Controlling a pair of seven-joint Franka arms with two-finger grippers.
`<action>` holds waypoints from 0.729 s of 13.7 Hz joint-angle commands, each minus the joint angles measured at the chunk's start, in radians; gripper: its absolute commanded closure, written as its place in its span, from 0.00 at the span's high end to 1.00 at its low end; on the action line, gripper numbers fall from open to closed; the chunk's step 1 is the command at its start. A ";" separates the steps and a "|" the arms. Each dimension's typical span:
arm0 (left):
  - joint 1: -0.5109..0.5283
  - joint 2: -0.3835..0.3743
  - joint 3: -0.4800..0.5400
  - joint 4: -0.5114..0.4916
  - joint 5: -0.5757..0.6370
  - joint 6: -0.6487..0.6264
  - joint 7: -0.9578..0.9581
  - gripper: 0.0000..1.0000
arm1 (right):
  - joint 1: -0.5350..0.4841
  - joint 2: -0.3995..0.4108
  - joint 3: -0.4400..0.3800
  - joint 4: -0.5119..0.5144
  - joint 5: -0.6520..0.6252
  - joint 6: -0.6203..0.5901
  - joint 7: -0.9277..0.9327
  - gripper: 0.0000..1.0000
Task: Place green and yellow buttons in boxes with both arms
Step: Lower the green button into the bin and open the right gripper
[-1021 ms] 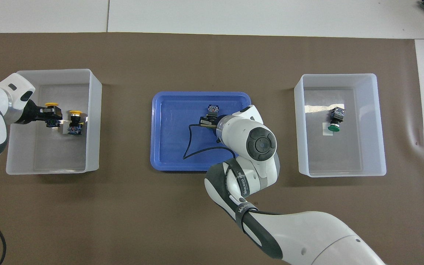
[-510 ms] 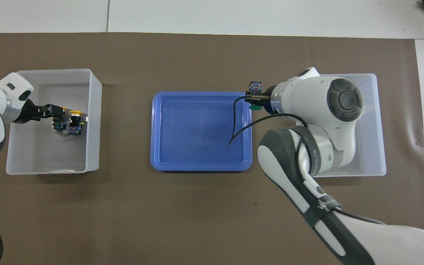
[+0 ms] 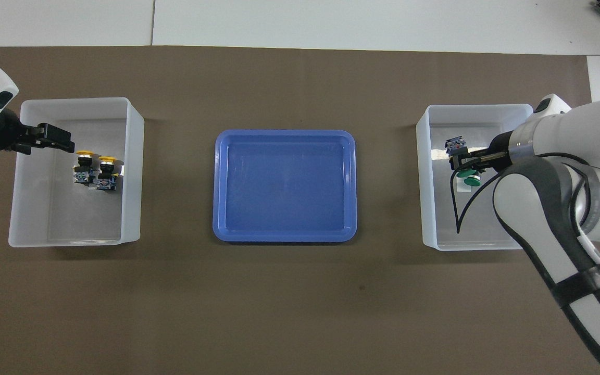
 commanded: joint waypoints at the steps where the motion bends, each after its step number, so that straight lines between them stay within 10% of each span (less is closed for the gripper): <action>1: -0.105 -0.009 0.011 0.086 0.058 -0.123 -0.104 0.97 | -0.027 -0.028 0.015 -0.134 -0.015 0.105 -0.058 0.00; 4: -0.175 -0.061 0.010 0.092 0.056 -0.168 -0.164 0.97 | -0.032 -0.008 0.016 -0.219 -0.015 0.246 -0.095 0.01; 6: -0.211 -0.096 0.011 0.092 0.055 -0.205 -0.174 0.98 | -0.033 0.019 0.015 -0.221 -0.015 0.262 -0.088 0.28; 8: -0.212 -0.136 0.008 0.092 0.047 -0.237 -0.212 0.98 | -0.045 0.032 0.016 -0.221 -0.015 0.277 -0.086 0.86; 10: -0.228 -0.165 0.002 0.091 0.046 -0.271 -0.212 0.98 | -0.045 0.033 0.015 -0.208 -0.015 0.277 -0.079 1.00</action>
